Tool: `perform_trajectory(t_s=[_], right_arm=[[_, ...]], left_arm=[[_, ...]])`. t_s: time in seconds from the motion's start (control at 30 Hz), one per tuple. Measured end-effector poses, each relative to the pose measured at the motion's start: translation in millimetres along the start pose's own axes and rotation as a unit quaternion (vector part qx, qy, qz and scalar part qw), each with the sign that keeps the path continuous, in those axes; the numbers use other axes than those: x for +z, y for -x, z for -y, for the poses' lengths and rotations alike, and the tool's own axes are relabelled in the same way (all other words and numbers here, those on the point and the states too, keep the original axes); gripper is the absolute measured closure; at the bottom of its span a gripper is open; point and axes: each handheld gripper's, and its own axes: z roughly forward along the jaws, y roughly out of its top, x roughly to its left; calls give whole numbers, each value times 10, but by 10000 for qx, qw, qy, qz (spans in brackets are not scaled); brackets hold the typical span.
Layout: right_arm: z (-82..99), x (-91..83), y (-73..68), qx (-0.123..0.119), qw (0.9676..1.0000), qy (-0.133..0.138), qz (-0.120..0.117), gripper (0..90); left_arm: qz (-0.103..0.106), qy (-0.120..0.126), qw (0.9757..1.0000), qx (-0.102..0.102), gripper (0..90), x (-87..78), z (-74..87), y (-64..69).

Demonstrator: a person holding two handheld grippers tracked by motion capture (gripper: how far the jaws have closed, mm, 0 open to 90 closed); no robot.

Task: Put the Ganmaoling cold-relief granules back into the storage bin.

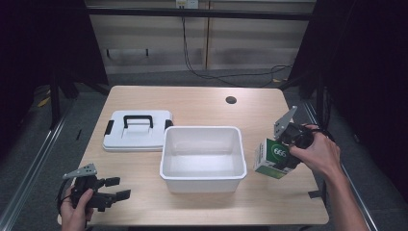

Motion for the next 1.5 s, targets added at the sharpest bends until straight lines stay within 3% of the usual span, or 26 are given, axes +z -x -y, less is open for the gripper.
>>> perform_trajectory(t_s=[0.47, 0.73, 0.83, 0.97, 1.0, 1.37, 1.5], right_arm=[[-46, -166, -72, -7, 9999, 142, 48, 164], [-15, -303, -116, -25, 9993, 379, 59, 165], [-13, -397, -128, 111, 9989, 439, 96, 165], [-34, -449, -134, 116, 9989, 429, 160, 165], [-40, -456, -120, 19, 9987, 486, 150, 166], [-176, -591, -112, -148, 9956, 893, 232, 165], [-254, -611, -123, -236, 9954, 899, 249, 166]], left_arm=[[-3, -14, 10000, 17, 160, -5, 0, -3], [-5, -4, 10000, -6, 160, 1, 1, -1], [-8, -2, 10000, -4, 160, -1, 1, 0], [-11, 1, 10000, 3, 160, 0, 0, 0], [-8, 0, 10000, 11, 160, -4, 0, 2], [-12, -9, 10000, 7, 160, -3, 0, -1], [-9, -1, 10000, 2, 160, 2, -2, 0]])
